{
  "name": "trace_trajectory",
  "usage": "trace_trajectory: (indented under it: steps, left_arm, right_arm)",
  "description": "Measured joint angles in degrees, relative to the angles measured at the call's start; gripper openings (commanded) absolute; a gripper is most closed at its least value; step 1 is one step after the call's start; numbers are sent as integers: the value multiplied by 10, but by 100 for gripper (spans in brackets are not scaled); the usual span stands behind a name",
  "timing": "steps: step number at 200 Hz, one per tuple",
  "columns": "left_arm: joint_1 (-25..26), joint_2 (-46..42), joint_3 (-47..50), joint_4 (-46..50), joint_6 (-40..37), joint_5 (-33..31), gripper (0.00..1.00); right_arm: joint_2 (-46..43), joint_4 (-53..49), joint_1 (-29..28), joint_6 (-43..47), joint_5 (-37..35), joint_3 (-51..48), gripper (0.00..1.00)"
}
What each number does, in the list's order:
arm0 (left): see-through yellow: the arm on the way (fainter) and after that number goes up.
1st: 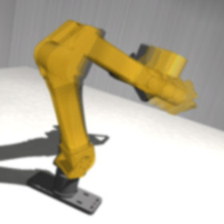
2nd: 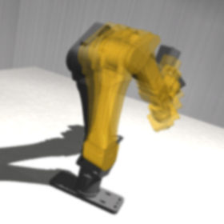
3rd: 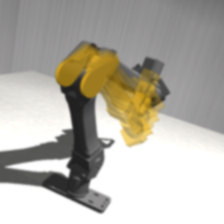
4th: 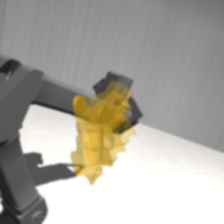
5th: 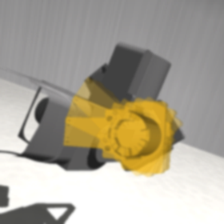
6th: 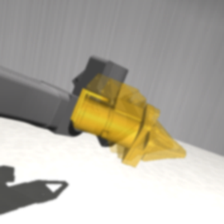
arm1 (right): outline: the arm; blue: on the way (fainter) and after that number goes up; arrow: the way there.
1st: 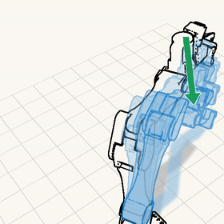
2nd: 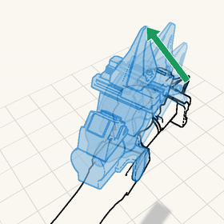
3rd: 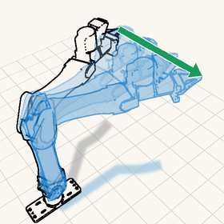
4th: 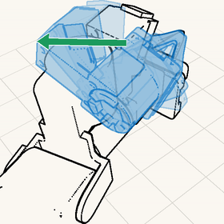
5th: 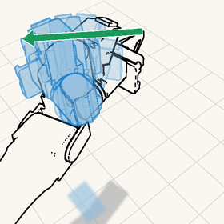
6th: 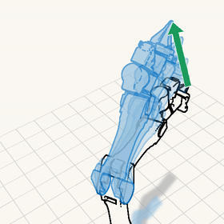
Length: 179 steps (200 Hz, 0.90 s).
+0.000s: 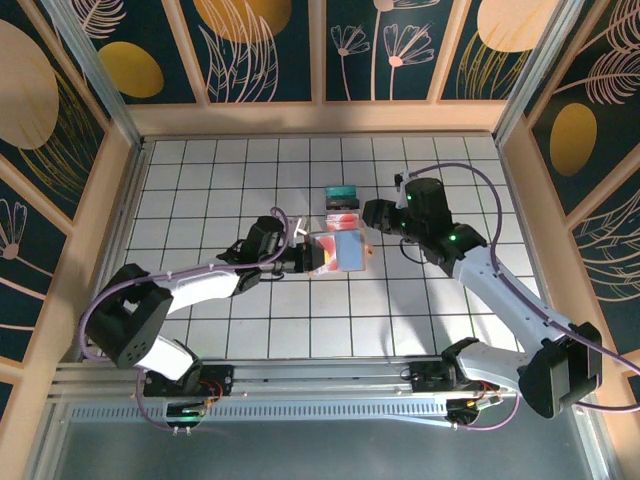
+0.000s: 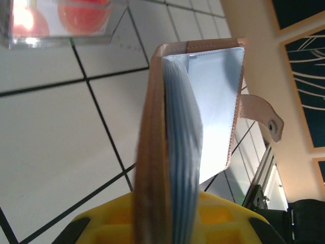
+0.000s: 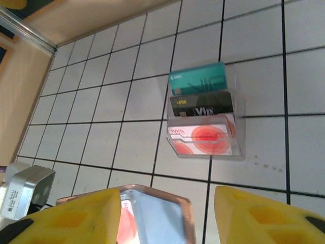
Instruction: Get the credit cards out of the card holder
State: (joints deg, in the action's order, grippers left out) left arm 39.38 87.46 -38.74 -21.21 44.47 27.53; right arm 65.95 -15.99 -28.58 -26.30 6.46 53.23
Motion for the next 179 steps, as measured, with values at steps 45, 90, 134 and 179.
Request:
trace_trajectory:
  steps: [45,90,134,179]
  left_arm:
    - [4,40,-17,0,14,0,0]
    - [4,63,-28,-2,24,4,0]
    - [4,82,-35,-13,26,12,0]
    - [4,123,-53,-28,28,20,0]
  right_arm:
    - [14,28,-12,-34,59,-47,20]
    - [53,82,-43,-87,122,-107,15]
    - [129,96,-39,-114,131,-123,6]
    - [170,100,10,-116,124,-128,5]
